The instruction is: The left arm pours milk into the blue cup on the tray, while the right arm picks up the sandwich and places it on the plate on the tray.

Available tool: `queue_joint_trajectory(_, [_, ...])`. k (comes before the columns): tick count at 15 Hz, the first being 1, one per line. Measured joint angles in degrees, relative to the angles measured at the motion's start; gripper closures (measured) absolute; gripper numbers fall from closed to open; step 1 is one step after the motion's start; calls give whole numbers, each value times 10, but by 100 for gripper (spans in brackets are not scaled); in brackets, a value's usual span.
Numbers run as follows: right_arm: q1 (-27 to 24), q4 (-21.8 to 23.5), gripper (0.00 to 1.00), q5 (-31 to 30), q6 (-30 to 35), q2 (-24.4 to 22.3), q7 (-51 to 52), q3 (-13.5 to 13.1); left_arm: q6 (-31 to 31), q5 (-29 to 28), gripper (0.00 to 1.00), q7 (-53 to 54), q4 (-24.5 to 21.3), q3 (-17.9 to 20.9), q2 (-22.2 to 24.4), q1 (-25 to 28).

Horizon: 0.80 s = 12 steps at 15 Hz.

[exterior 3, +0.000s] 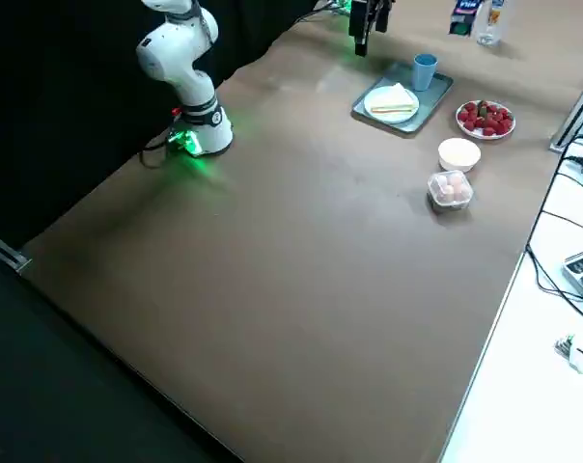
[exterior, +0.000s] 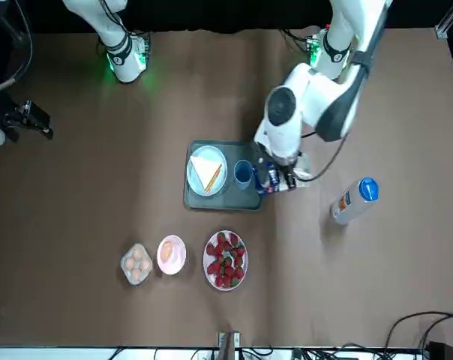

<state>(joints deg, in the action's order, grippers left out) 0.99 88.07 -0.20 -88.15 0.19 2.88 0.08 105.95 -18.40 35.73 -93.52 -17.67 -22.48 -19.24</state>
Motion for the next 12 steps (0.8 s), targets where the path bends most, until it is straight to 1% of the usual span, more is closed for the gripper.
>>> queue_joint_trajectory(3, [0, 0, 0, 0, 0, 0, 0, -1, -53, 38, 46, 28, 23, -6, 23, 57])
queue_joint_trajectory(5, [0, 0, 0, 0, -1, 0, 0, -1, -89, 86, 45, 92, 30, -19, 60, 122])
queue_joint_trajectory(6, [0, 0, 0, 0, -1, 0, -1, -1, -134, 142, 44, 170, 33, -34, 105, 204])
queue_joint_trajectory(7, [0, 0, 0, 0, -1, 0, -1, -2, -161, 179, 44, 212, 35, -39, 126, 246])
queue_joint_trajectory(9, [-1, 0, 0, 0, -1, 0, -1, -2, -210, 256, 44, 284, 46, -43, 159, 317])
queue_joint_trajectory(12, [-1, 0, 0, 0, -1, 0, -1, -2, -259, 350, 44, 365, 63, -44, 175, 408])
